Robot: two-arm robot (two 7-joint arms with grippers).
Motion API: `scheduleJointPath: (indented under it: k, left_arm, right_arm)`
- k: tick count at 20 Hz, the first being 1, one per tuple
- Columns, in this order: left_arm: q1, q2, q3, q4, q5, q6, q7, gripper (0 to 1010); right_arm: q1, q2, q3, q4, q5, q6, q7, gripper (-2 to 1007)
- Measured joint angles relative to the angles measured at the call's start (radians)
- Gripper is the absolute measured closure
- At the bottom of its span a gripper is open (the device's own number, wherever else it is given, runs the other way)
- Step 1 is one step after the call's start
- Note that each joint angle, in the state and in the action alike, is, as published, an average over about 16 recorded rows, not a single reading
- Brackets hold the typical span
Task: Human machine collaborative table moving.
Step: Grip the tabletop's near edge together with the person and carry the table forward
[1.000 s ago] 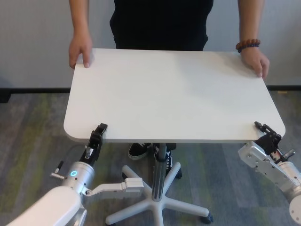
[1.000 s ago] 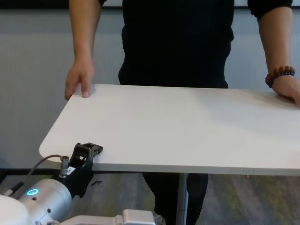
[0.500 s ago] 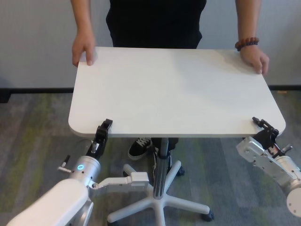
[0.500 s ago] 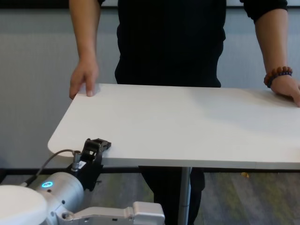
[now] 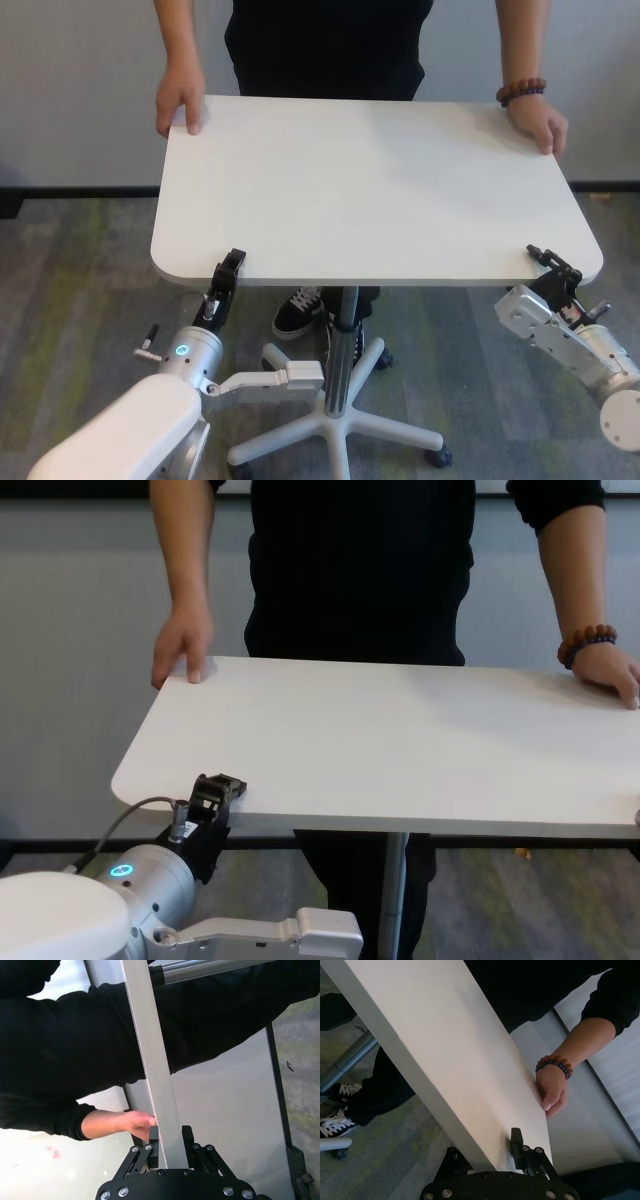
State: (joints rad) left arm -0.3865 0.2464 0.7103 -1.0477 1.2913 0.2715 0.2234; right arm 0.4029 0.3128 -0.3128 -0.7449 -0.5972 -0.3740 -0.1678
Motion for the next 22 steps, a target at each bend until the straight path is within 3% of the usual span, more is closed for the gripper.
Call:
scheduleJointPath:
  k: [10,22]
  left_arm:
    - [-0.015,-0.018,0.007,0.047,-0.003,0.012,0.012,721]
    - [-0.023,-0.029,0.006,0.077,-0.010,0.015,0.020,721]
  right_arm:
    - [0.049,-0.019,-0.021,0.092,-0.001,-0.032,-0.019,610]
    - [0.064,-0.027,-0.026,0.125,0.003,-0.047,-0.027,609]
